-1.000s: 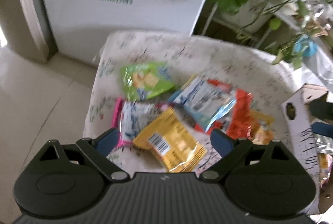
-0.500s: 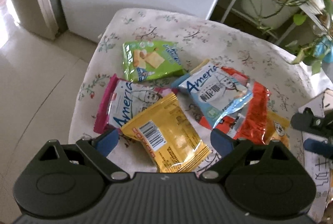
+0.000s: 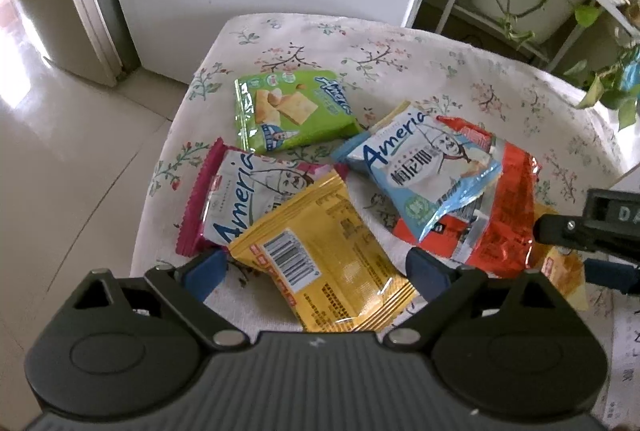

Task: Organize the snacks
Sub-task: 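Close the left tool on the yellow bag while the right tool grasps the waffle-print bag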

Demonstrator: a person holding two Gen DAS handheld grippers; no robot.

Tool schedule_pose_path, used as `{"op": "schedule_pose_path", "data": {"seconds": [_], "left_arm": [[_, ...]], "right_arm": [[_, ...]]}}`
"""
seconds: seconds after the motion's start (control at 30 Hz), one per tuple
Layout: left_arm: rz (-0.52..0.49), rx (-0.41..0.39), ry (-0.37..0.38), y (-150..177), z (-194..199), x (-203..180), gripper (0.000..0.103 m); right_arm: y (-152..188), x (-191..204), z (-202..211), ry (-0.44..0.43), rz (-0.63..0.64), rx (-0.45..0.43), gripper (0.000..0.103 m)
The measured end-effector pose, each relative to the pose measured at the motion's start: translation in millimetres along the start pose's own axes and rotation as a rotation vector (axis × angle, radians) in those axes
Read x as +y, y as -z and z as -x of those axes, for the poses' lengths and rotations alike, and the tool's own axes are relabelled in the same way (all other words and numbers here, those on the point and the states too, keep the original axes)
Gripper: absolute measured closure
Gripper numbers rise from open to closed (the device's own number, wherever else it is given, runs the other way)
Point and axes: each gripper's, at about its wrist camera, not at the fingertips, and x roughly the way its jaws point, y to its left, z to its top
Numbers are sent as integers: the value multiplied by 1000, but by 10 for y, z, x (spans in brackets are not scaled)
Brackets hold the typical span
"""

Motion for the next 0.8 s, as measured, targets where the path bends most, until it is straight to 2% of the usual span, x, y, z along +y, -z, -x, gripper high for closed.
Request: {"op": "schedule_pose_path", "data": {"seconds": [0.2,0.3,0.4,0.67,0.8], "left_arm": [[-12,-1,-18,3,-26,-40,5],[-31,-7,-33,28,-27,-59,7],[-53,-22,-45,55,-5,-69,16],[-31,-38,26,29,107,85,52],[-1,-19,82,42,147,153,53]], "right_arm": [[1,42,-110,56,28,-10,25],[2,78,-131,76,58,-20,27],[28,129,-141,105,109,-34,37],[48,117,-90,63,133,-29,43],[57,115,-27,33,129,-23,46]]}}
